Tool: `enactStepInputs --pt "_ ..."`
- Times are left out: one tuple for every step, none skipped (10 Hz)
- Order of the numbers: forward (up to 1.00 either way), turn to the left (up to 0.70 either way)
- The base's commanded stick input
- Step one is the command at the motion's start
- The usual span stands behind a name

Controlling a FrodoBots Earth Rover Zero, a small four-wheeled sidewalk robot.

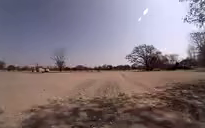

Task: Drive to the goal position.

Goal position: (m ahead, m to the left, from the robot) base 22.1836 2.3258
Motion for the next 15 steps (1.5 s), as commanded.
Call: enactStepInputs --pt "1.0 0.0" --pt "1.0 0.0" --pt "1.0 0.0" --pt "1.0 -0.01" --pt "1.0 0.0" --pt "1.0 0.0" --pt "1.0 0.0" --pt "1.0 0.0" --pt "1.0 0.0" --pt "1.0 -0.02" --pt "1.0 0.0" --pt "1.0 0.0" --pt "1.0 0.0" --pt "1.0 0.0" --pt "1.0 -0.01"
